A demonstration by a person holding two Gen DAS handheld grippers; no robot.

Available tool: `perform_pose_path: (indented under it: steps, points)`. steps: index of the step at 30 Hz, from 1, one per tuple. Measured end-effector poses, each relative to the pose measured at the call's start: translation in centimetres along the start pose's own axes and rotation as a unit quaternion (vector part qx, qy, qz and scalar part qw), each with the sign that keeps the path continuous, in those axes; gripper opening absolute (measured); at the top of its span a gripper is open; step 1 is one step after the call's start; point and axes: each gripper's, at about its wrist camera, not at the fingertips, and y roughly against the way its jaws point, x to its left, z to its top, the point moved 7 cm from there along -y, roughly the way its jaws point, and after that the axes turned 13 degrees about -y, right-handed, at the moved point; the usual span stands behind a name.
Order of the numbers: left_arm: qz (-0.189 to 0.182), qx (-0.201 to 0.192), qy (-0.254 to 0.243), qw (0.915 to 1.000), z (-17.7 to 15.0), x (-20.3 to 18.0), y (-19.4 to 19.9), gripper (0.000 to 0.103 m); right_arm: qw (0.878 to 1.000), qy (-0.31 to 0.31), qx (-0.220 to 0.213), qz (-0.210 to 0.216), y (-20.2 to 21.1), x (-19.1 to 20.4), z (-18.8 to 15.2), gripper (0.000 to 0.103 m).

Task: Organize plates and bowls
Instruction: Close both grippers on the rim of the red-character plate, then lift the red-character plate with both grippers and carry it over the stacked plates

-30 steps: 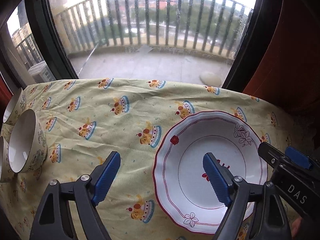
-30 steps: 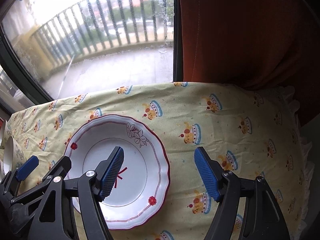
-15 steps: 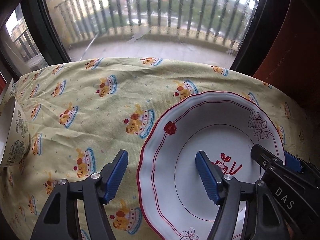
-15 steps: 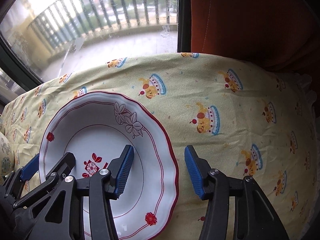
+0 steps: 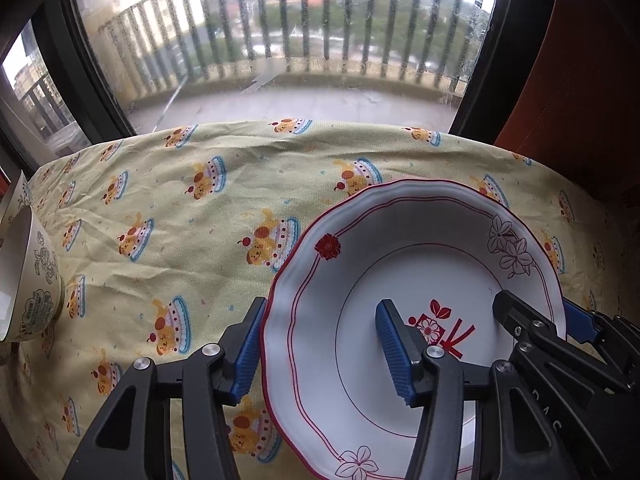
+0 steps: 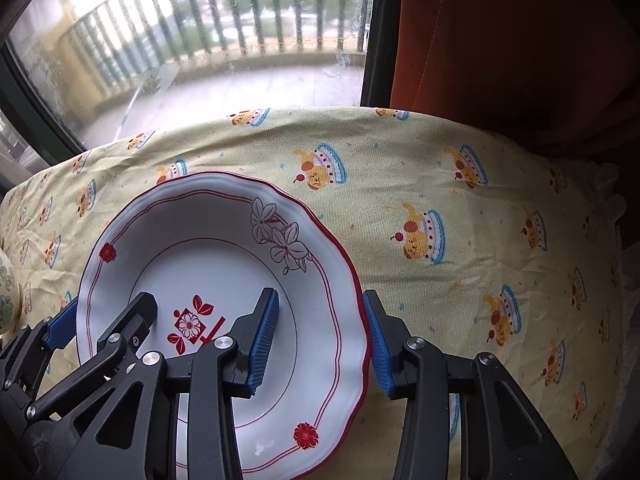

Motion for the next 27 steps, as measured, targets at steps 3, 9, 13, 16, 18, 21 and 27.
perform_pose_path:
  steps: [3,9,13,16,18,21,27]
  points:
    - [0.002,0.009,0.007,0.9999,-1.0,0.8,0.4,0.055,1.000,0.008,0.008,0.002,0.4,0.4,-0.7,0.047]
    - [0.007,0.022,0.010,0.9997,-3.0,2.5,1.1,0.057,0.999,0.028,0.024,0.015,1.1,1.7,-2.4,0.047]
    - [0.003,0.024,0.014,0.9996,-3.4,2.6,1.2,0.059,0.998,0.045,0.031,0.026,1.4,2.2,-3.3,0.048]
    - [0.015,0.019,0.000,0.9997,-3.7,2.2,1.5,0.059,0.998,0.048,0.033,0.032,1.2,2.4,-3.2,0.047]
    - [0.012,0.016,0.001,0.9998,-3.8,2.2,1.6,0.056,0.997,0.062,0.031,0.027,1.1,2.7,-3.1,0.047]
    - [0.014,0.022,0.005,0.9997,-3.6,2.3,1.6,0.055,0.997,0.069,0.026,0.019,0.9,3.1,-3.2,0.048]
    - [0.010,0.024,0.010,0.9996,-3.6,2.7,2.0,0.054,0.997,0.066,0.027,0.007,1.3,3.2,-3.3,0.048]
